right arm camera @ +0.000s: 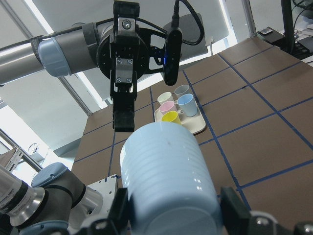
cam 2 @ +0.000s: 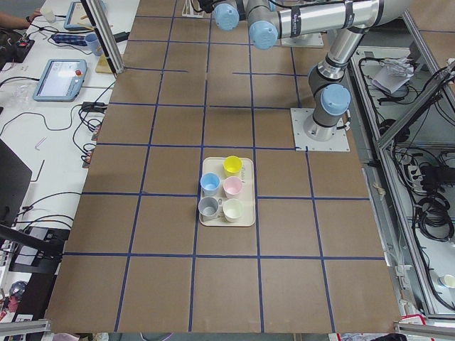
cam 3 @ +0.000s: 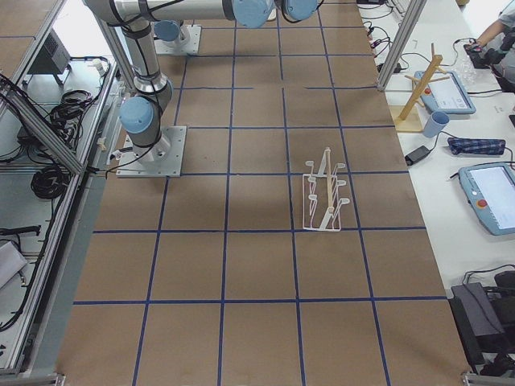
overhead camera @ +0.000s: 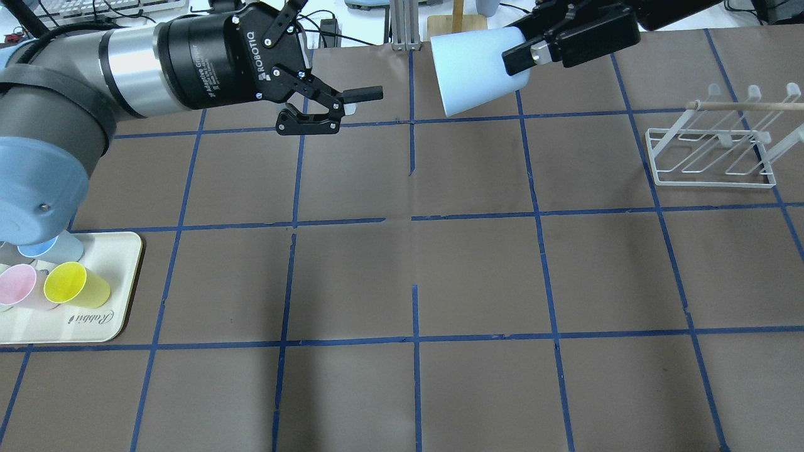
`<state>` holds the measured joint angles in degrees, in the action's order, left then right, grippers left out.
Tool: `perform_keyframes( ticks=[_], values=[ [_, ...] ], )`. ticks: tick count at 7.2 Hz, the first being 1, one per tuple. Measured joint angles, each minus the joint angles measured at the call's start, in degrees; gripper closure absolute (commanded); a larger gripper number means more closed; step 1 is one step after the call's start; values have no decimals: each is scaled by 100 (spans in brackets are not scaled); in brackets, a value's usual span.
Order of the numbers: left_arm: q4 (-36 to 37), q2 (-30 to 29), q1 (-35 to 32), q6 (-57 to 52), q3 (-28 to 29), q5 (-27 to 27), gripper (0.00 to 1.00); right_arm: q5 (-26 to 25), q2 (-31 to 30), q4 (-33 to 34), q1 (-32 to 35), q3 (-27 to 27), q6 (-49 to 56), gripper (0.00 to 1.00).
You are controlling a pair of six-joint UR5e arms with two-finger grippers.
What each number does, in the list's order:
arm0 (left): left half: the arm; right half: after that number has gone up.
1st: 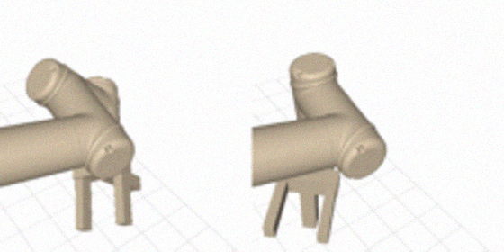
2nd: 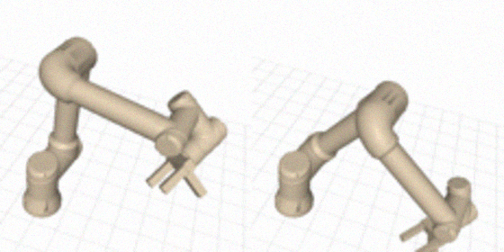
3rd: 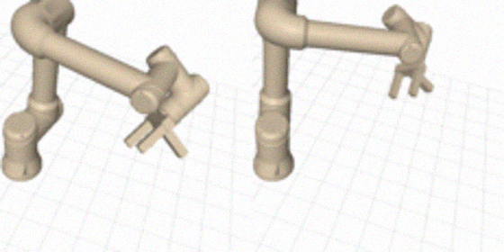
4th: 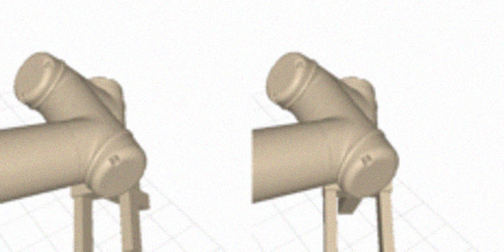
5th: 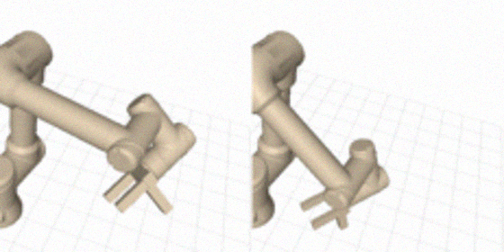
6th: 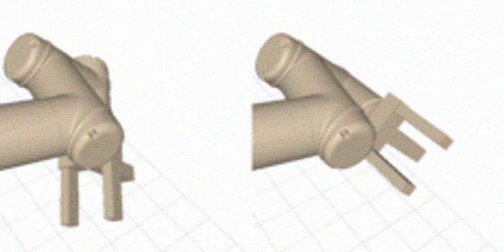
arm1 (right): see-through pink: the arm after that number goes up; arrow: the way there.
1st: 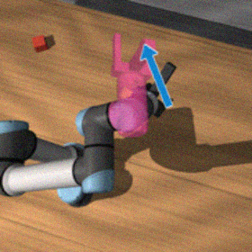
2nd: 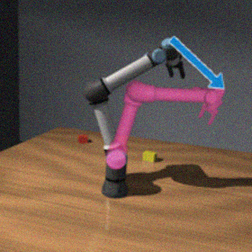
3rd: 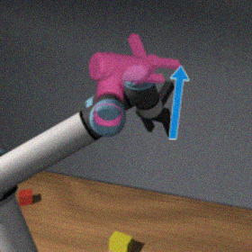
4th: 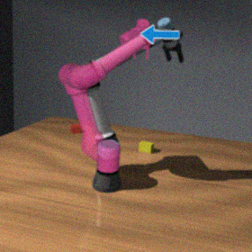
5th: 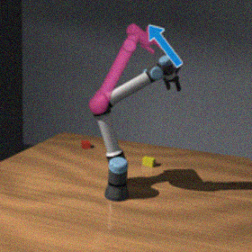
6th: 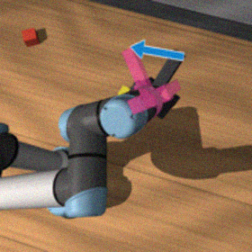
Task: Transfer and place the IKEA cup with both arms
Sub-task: 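Bring the cup toward the left gripper while the left gripper reaches its rim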
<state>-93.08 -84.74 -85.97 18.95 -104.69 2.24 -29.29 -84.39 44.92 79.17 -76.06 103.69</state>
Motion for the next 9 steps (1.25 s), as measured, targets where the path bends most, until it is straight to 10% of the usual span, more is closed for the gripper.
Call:
perform_keyframes(
  ticks=[8, 9],
  values=[
    [608, -139, -265, -8, 7, 241, 7, 107, -274, -85, 273, -7, -256, 67],
    [630, -143, -301, -11, 7, 345, 21, 108, -277, -88, 289, -11, -271, 67]
  ],
)
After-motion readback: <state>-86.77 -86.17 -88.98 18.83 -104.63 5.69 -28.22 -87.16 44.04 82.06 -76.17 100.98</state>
